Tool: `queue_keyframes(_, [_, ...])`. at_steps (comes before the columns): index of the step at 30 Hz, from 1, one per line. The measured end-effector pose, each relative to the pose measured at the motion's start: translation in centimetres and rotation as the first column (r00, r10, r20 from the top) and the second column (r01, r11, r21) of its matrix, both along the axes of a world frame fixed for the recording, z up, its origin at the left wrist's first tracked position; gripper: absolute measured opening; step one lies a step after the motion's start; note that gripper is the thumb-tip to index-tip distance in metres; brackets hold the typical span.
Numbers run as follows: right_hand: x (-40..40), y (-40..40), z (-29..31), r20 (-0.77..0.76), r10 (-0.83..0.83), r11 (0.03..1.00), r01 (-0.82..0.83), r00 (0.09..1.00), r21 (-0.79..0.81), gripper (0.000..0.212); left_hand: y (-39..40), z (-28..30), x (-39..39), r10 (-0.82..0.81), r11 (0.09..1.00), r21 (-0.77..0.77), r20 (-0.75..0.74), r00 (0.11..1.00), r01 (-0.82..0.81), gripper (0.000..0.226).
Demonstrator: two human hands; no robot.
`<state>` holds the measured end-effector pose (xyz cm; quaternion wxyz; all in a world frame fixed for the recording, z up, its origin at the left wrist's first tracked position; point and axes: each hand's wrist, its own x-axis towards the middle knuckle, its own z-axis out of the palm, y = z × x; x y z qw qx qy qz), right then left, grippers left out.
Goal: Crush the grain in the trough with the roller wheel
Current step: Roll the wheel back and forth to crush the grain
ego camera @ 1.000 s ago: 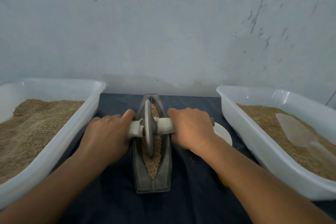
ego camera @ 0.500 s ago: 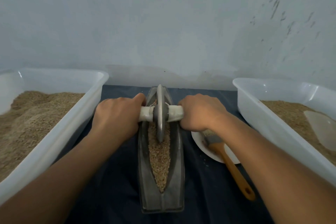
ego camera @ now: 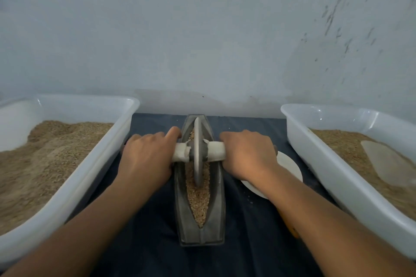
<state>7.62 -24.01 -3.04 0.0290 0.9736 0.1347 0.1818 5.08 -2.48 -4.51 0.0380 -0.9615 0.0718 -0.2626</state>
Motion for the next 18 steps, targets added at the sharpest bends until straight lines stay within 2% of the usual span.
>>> queue_keyframes(3, [-2.2, 0.1, -0.6, 0.154, 0.023, 0.999, -0.017, 0.988, -0.038, 0.033, 0.5, -0.6, -1.9, -0.070, 0.995, -0.069, 0.004, 0.998, 0.070, 0.054])
queue_keyframes(6, [-3.8, 0.1, -0.4, 0.190, 0.026, 0.998, -0.014, 0.981, -0.065, 0.034, 0.5, -0.9, -3.5, -0.061, 0.998, -0.035, 0.013, 0.998, 0.061, 0.055])
queue_keyframes(11, [-5.2, -0.2, -0.3, 0.168, 0.059, 0.996, -0.048, 0.984, -0.069, 0.028, 0.2, -1.0, -4.6, -0.035, 0.999, 0.015, 0.031, 0.999, 0.034, 0.060])
queue_keyframes(18, [-3.3, -0.5, -0.6, 0.122, 0.046, 0.999, -0.045, 0.991, -0.011, 0.031, 0.0, -0.5, -2.3, -0.037, 0.999, -0.021, -0.009, 0.999, 0.037, 0.055])
